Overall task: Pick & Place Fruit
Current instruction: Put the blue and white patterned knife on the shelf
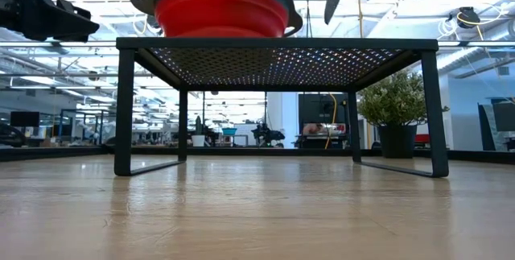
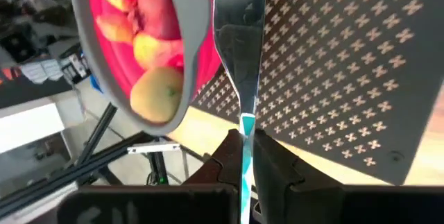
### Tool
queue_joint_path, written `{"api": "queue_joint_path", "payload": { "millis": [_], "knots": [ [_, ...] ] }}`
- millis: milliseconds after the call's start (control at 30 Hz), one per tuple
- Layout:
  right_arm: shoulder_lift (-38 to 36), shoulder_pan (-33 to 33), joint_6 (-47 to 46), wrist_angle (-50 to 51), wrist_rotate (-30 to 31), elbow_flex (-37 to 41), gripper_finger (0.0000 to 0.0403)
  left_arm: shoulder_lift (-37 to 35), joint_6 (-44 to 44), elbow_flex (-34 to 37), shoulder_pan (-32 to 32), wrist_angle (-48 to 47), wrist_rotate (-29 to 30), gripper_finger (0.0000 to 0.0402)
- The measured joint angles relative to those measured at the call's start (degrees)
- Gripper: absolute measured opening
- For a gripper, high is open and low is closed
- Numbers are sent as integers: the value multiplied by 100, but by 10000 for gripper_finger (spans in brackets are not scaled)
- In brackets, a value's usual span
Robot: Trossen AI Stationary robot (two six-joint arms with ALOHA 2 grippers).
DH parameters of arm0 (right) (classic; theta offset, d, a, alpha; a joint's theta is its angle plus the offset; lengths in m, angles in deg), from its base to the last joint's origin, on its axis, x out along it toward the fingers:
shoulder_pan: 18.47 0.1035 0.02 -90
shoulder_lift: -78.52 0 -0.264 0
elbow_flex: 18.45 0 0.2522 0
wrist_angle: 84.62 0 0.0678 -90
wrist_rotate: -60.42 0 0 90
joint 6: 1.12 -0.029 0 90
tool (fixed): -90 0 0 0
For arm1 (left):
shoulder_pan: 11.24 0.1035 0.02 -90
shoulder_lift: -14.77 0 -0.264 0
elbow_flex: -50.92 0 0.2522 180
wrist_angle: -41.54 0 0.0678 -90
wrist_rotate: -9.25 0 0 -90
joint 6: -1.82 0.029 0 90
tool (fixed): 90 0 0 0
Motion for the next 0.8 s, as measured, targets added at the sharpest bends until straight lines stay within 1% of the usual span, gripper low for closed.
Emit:
{"api": "queue_joint_path", "payload": {
  "millis": [233, 333, 533, 800],
  "knots": [
    [260, -189, 16, 229, -20, -2, 8, 0, 185, 0, 1, 9, 0, 26],
    [367, -267, 115, 381, -185, -1, 8, 0, 183, 0, 1, 9, 0, 26],
    [584, -435, 363, 230, -171, -4, 8, 4, 246, 0, 1, 8, 0, 26],
    [775, -568, 576, 326, -581, 1, 8, 4, 278, 0, 1, 10, -1, 26]
  ]
}}
